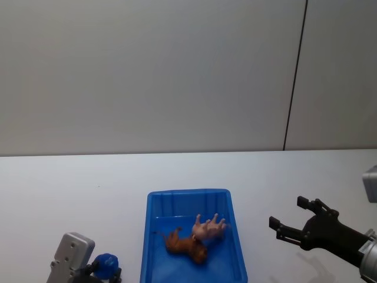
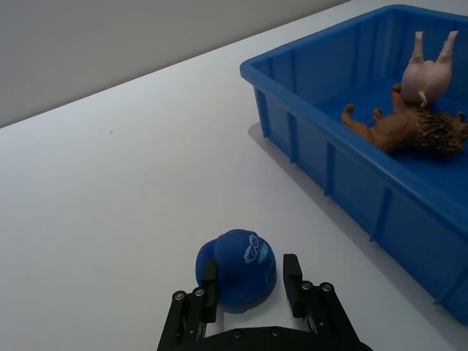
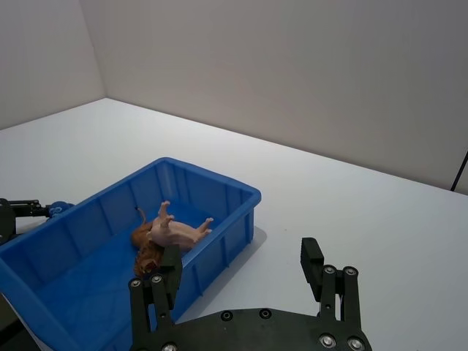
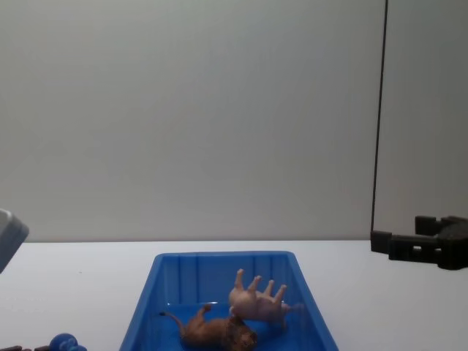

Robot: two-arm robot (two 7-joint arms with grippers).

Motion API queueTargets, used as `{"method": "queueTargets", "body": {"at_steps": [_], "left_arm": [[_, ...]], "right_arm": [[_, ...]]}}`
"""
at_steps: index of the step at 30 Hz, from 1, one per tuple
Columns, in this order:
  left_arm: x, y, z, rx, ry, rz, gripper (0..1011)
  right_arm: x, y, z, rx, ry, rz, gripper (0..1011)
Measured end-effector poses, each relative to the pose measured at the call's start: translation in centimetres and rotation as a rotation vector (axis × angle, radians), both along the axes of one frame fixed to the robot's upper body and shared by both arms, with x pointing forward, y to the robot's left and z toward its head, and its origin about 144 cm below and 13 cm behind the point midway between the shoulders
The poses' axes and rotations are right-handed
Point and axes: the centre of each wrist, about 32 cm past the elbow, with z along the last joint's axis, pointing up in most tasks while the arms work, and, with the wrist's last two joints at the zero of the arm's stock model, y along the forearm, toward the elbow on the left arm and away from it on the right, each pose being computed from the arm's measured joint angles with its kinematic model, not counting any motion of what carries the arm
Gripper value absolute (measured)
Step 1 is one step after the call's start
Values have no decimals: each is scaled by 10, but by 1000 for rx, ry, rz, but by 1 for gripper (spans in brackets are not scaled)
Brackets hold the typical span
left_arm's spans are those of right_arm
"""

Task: Pick up the two dolls from the table and place them into the box.

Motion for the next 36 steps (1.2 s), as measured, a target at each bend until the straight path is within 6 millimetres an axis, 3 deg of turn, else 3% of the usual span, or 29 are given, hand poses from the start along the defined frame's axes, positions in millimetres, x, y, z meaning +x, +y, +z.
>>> {"method": "queueTargets", "body": {"at_steps": [4,9,23,36], "left_arm": [[2,1,-1,7,2,1,458],[3,2,-1,13,4,-2,374],[8,4,8,34,-42,-5,288],[18,-3,45,54,-203,-40,203]], "right_arm": [[0,0,0,0,0,0,1001],[0,0,0,0,0,0,1001],[0,0,0,0,0,0,1001],[0,0,0,0,0,0,1001]]}}
